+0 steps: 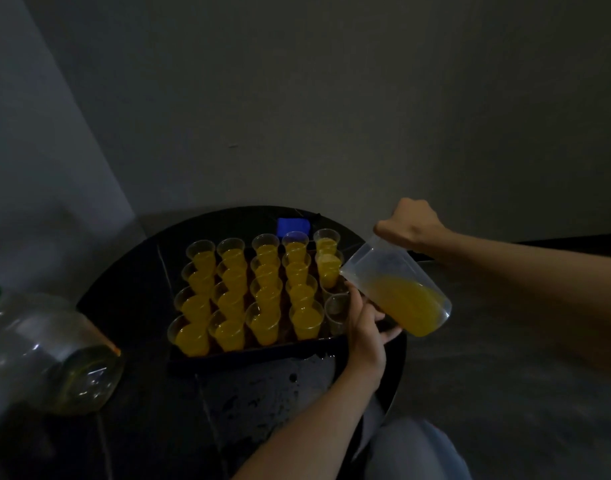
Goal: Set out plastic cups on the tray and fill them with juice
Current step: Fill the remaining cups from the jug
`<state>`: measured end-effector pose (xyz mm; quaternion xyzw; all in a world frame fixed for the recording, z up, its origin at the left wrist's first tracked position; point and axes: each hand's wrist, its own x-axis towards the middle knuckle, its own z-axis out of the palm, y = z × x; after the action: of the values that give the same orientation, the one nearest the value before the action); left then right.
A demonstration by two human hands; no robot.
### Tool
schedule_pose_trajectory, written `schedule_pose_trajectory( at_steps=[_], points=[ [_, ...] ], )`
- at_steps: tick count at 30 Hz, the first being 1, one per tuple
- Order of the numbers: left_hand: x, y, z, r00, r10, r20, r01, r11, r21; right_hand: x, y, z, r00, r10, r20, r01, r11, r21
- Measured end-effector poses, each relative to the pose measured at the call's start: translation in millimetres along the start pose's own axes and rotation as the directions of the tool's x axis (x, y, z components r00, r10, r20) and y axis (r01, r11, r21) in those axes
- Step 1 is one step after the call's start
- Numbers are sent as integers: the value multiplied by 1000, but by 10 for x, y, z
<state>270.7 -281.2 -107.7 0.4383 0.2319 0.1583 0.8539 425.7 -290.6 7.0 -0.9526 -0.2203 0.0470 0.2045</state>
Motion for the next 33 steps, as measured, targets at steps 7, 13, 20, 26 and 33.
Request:
schedule_pose_trajectory(
  at_steps=[7,13,20,26,33],
  points=[
    [-41,-31,-8,999,-33,1,33,999,-29,-21,-42,24,999,8,32,-8,1000,-27],
    [-6,-60,-53,999,-43,-3,43,999,-9,-14,-82,44,999,18,52,-16,999,-50],
    [4,-73,-60,999,-47,5,47,999,-19,-11,-69,55,998,33,55,-30,998,-52],
    [14,-91,-53,999,-39,11,39,999,-18,-2,-82,71,998,56,37,-54,997,-64],
    [13,-72,-31,999,-29,40,29,999,-21,17,-102,37,998,59,20,-57,995,-88]
  ],
)
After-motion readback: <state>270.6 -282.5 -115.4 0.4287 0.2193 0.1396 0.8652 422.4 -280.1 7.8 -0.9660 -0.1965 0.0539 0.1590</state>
